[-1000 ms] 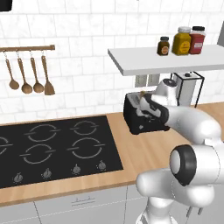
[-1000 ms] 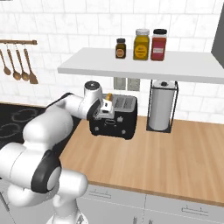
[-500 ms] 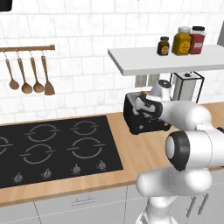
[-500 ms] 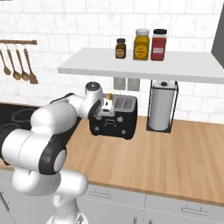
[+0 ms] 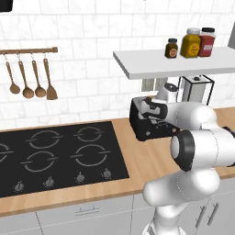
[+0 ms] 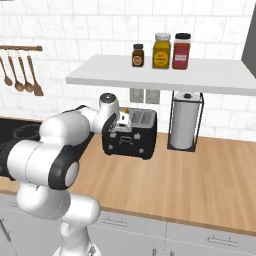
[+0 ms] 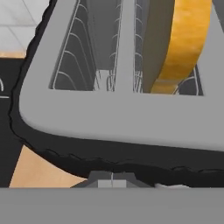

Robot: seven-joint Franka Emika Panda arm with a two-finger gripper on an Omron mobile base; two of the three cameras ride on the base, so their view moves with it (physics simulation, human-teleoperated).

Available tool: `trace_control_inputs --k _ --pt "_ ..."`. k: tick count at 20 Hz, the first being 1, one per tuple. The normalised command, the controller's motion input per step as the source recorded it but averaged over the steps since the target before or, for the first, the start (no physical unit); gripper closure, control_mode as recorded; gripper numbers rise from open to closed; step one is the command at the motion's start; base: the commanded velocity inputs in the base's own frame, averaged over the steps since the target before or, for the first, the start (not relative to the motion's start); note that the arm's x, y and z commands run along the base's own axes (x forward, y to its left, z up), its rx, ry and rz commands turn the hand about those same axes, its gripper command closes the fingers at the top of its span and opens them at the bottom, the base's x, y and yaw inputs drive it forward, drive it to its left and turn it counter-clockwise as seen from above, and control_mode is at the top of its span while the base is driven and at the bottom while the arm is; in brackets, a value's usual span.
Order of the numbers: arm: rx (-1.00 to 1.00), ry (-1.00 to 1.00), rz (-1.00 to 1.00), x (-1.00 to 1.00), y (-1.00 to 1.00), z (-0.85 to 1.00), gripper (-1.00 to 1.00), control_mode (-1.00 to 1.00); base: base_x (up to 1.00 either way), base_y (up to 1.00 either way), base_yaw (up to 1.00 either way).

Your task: Start the toaster. Once the lever pops up, take the bread to the plate on the dining counter.

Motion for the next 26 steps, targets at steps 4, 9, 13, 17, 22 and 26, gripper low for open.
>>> trace_control_inputs --k 4,9,13,17,22,26 --pt "0.0 0.0 0.0 -0.04 0.0 -0.1 1.0 -1.0 0.0 0.0 0.0" --pt "0.0 0.0 0.0 -0.37 0.0 -0.17 1.0 -1.0 0.0 0.0 0.0" --pt "0.0 -0.03 0.0 -0.3 0.0 -0.26 1.0 -1.0 0.0 0.0 0.0" --pt "0.01 -0.03 0.0 0.0 0.0 -0.34 1.0 -1.0 0.0 0.0 0.0" --pt "0.05 -0.05 0.0 0.25 0.0 -0.22 1.0 -1.0 0.0 0.0 0.0" --pt "0.04 0.0 0.0 0.0 0.0 -0.32 1.0 -1.0 0.0 0.0 0.0"
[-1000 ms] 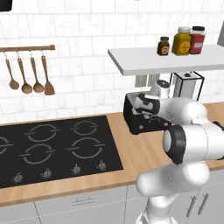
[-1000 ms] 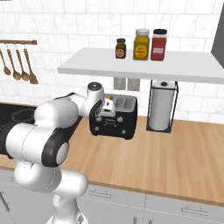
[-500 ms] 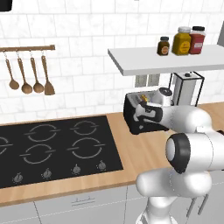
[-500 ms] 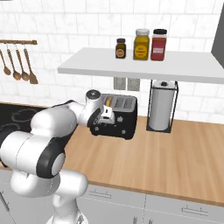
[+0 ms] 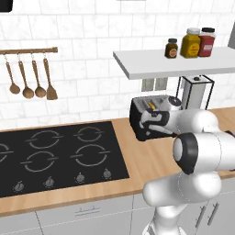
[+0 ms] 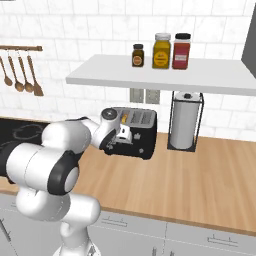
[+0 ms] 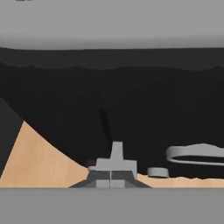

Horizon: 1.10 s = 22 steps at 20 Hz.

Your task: Start the toaster. Once the lever pops up, take the bread to the plate on the dining counter.

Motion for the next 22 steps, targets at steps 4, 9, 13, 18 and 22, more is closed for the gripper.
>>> trace_control_inputs --k 4,9,13,18,22 --pt "0.01 0.0 0.0 -0.15 0.0 -0.47 1.0 -1.0 0.0 0.0 0.0" --pt "0.0 0.0 -0.02 -0.33 0.0 -0.63 1.0 -1.0 0.0 0.0 0.0" --pt "0.0 0.0 -0.01 -0.32 0.01 -0.77 1.0 -1.0 0.0 0.0 0.0" --pt "0.0 -0.01 -0.01 -0.47 0.05 -0.47 1.0 -1.0 0.0 0.0 0.0" --pt "0.0 -0.01 -0.01 -0.39 0.04 -0.08 1.0 -1.0 0.0 0.0 0.0"
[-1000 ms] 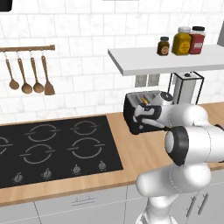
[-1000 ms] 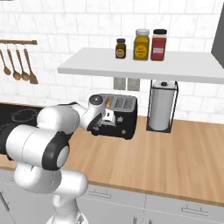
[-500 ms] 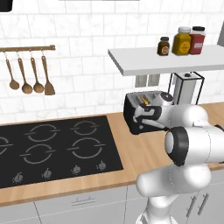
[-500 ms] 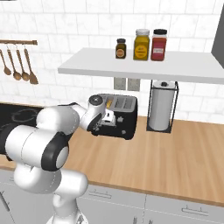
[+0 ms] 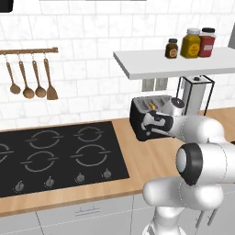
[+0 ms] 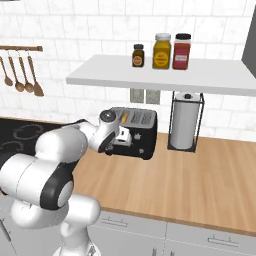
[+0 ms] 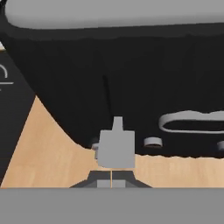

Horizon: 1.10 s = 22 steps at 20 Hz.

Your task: Start the toaster. Once the lever pops up, take the bread to the plate on the dining counter.

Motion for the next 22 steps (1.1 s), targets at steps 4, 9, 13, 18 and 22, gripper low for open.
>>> trace_control_inputs --k 4,9,13,18,22 --pt "0.0 0.04 -0.04 -0.42 0.11 -0.46 1.0 -1.0 0.0 0.0 0.0" --pt "0.0 0.0 -0.01 -0.23 0.01 0.16 1.0 -1.0 0.0 0.0 0.0" --pt "0.06 -0.03 0.0 -0.47 0.0 0.84 1.0 -1.0 0.0 0.0 0.0" --pt "0.05 -0.04 -0.04 -0.64 -0.12 1.0 1.0 -1.0 0.0 0.0 0.0" --pt "0.03 -0.09 -0.08 -0.24 -0.09 1.0 1.0 -1.0 0.0 0.0 0.0"
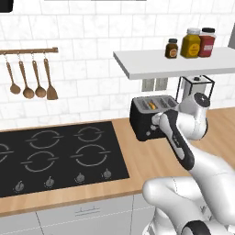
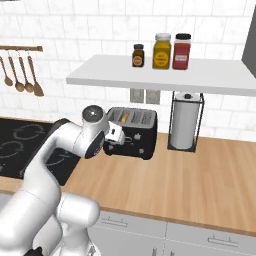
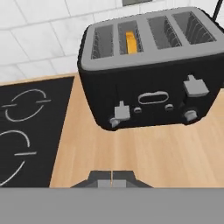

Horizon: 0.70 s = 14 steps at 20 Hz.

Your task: Start the toaster. Once the lever pops up, take the bread to the plate on the dining counter.

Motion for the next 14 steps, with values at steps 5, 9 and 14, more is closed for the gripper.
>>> trace_control_inputs --k 5,9,14 --pt "0.01 -0.11 -0.1 0.33 -0.03 0.82 1.0 -1.0 0.0 0.0 0.0" --pt "0.0 -0.2 -0.06 0.29 0.0 0.67 1.0 -1.0 0.0 0.0 0.0" --pt "0.0 -0.17 0.0 0.0 -0.01 0.33 -1.0 -1.0 0.0 0.0 0.0"
